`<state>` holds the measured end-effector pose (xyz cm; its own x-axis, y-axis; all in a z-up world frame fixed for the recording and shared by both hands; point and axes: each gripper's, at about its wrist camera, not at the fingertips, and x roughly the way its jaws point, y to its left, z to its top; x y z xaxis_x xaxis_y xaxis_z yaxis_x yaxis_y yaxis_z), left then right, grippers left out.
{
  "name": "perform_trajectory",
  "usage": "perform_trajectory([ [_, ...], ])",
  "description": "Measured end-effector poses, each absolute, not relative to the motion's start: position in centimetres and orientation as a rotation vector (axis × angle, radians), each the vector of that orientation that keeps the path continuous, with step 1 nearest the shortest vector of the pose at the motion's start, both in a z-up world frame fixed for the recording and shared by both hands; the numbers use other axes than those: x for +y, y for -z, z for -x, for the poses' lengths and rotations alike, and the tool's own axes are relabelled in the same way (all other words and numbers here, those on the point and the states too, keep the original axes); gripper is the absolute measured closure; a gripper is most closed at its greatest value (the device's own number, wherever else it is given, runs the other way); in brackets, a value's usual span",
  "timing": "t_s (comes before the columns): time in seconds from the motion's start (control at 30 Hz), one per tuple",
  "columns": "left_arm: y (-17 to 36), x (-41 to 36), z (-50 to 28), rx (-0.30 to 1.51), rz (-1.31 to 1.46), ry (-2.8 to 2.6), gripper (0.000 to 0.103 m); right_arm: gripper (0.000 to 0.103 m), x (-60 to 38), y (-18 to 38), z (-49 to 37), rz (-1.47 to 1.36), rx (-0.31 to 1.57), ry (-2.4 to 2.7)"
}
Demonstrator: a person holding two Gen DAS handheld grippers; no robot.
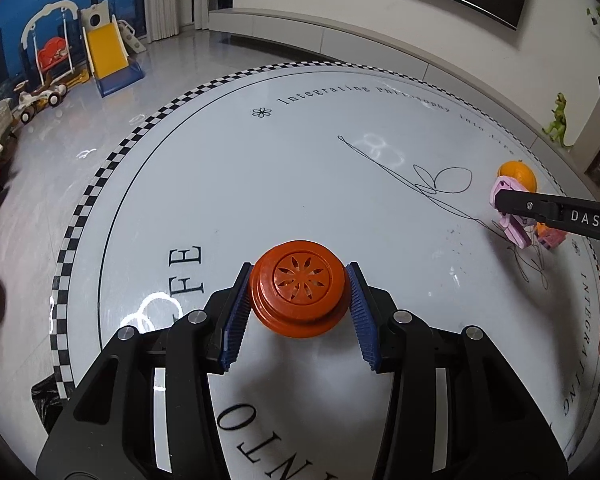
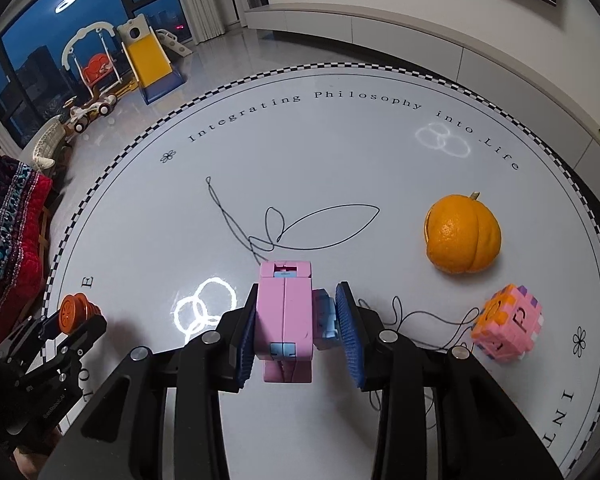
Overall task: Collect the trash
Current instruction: 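Carry the orange cap and pink toy over the black trash bag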
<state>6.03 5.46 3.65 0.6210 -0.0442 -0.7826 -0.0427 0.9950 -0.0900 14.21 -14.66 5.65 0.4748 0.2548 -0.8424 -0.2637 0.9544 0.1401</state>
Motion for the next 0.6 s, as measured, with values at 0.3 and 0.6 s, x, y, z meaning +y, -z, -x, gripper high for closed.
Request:
perform_trajectory([
  [0.3, -4.7, 5.0, -1.4, 0.883, 0.098, 0.033, 0.057, 0.065, -13.3, -7.1, -8.4, 0.016, 1.008, -0.36],
  [0.6, -5.4, 6.2, 4.2, 0.869, 0.096, 0.03, 0.057, 0.065, -10.8, -8.7, -1.7, 0.064, 0.962, -0.414],
])
